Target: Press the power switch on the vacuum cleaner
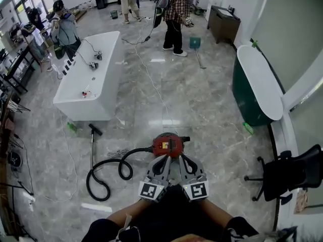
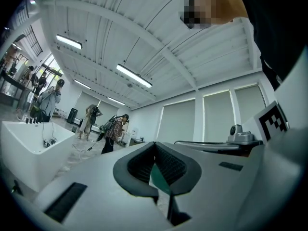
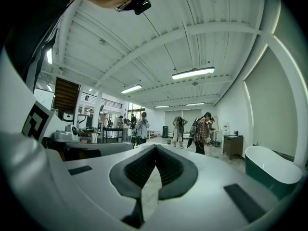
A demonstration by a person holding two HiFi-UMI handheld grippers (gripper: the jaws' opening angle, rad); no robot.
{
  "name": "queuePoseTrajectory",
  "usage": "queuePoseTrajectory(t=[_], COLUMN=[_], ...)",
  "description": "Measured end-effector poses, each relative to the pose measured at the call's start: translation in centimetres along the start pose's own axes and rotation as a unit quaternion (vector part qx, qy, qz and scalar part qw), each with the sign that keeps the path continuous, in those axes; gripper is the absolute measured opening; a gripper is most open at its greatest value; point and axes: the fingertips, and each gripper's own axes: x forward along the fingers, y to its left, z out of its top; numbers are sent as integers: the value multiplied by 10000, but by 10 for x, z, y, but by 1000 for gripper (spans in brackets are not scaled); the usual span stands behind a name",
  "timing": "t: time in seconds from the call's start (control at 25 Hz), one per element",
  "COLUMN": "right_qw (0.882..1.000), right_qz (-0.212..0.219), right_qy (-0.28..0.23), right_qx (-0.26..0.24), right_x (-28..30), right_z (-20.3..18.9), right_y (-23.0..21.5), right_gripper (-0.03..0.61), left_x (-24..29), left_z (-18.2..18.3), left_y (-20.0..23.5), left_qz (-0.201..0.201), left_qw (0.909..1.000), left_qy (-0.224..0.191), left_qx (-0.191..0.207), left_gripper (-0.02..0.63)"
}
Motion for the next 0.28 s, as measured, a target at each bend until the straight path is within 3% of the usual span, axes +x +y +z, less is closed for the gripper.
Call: queuePoseTrajectory(t=[0.28], right_qw=[10000], right_qz=[-25], right_qy=[-17], right_qx=[-51], right_x=[0], right_z=[3], right_y=[7], right_gripper=[18], left_x=[-5], left_z=[7], left_y=[-1], left_qz=[-58], left_qw=[9996], left_qy=[-58], left_qx=[273], left_gripper=[18])
